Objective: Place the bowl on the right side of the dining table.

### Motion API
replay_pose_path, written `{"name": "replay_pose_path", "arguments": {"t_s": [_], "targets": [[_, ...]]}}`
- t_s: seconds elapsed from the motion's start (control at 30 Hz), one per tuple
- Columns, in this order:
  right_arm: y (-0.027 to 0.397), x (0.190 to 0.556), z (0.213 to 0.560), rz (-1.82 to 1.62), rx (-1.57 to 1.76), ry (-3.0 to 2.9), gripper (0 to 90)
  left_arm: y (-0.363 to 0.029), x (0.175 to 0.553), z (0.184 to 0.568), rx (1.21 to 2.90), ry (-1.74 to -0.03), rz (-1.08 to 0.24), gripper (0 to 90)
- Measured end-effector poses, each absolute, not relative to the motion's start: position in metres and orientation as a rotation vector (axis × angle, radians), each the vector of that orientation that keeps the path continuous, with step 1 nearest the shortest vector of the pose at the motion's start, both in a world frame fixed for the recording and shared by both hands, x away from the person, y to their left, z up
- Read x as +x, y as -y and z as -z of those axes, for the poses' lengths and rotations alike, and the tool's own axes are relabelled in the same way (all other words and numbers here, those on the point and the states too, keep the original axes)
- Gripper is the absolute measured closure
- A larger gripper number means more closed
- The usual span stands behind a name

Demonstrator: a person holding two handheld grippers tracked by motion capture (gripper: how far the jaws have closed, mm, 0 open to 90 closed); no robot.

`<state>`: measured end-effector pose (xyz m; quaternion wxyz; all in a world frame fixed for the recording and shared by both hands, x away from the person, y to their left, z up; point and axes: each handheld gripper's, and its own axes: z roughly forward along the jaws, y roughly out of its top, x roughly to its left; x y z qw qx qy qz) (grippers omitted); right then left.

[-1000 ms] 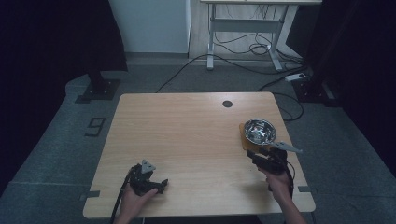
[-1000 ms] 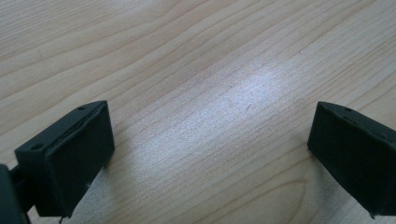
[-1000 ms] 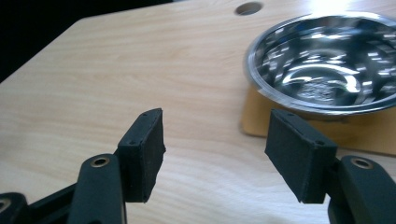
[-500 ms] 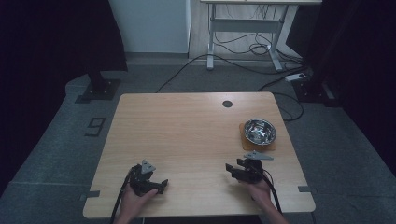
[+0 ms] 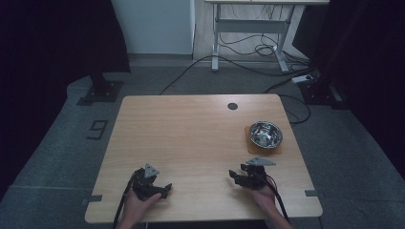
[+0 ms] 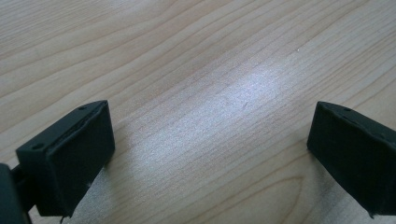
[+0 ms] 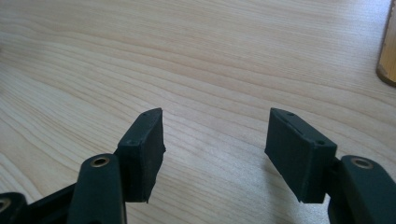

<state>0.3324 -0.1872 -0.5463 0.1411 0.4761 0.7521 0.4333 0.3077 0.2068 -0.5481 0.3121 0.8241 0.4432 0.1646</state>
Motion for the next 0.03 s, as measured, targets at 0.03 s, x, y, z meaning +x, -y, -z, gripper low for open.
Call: {"name": "replay_pose_path", "arguments": {"t_s": [0.03], "targets": [[0.1868,0.3327,0.5469,-1.244,1.375,-2.171,36.1,-0.2067,0.3077,0.5481,2.174,-1.169,-0.434,0.2]]}}
